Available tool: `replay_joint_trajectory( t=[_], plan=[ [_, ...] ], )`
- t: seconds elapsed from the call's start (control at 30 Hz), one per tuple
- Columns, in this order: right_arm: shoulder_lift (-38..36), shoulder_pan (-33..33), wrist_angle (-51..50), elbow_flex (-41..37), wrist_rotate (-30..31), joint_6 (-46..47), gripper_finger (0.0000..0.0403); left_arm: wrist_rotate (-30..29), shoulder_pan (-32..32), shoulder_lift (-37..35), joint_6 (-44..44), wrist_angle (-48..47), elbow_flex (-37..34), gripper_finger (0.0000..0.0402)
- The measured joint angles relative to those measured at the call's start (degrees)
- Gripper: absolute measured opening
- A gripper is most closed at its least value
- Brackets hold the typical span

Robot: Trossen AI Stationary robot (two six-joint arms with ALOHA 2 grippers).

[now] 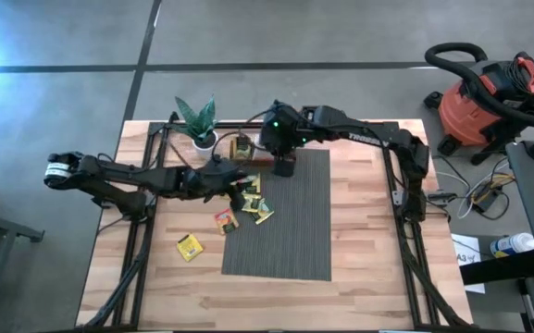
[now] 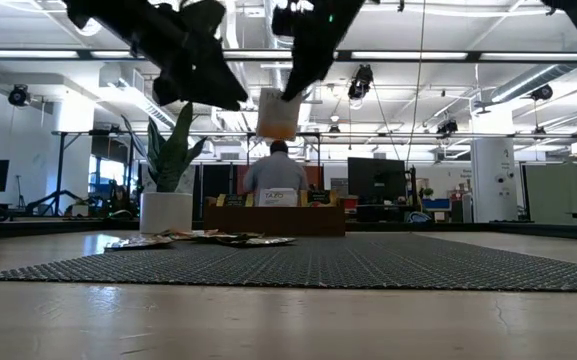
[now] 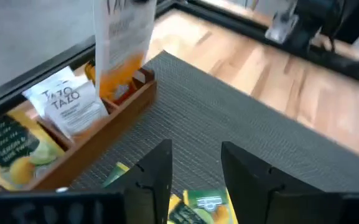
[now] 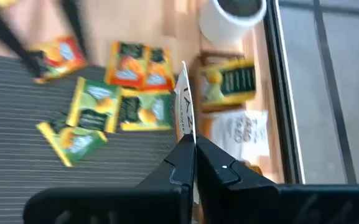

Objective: Pick & Place Tea
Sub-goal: Put the white tea bag into the middle compartment of the wooden organizer

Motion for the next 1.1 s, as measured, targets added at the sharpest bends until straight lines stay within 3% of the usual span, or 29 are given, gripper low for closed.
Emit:
replay_joint_trajectory(
  t=[0.23,0.6,0.83,1.1],
  plan=[
    [6.3,-4.7,0.9,-0.1,-2.6,-0.1,0.0008,-5.5,-0.4,-9.4,-8.7,2.8,-4.7,0.0132],
    [12.7,-6.5,6.7,0.3,-3.1,1.4,0.0008,-7.7,1.6,-23.1,-5.5,3.4,-9.3,0.0132],
    [13.4,-7.1,9.4,0.2,-3.0,3.9,0.0008,-7.9,6.6,-24.9,2.6,2.9,-9.3,0.0132],
    [15.4,-7.8,8.4,0.1,0.0,3.6,0.0008,-6.5,13.7,-24.9,5.2,3.1,-9.3,0.0132]
  ],
)
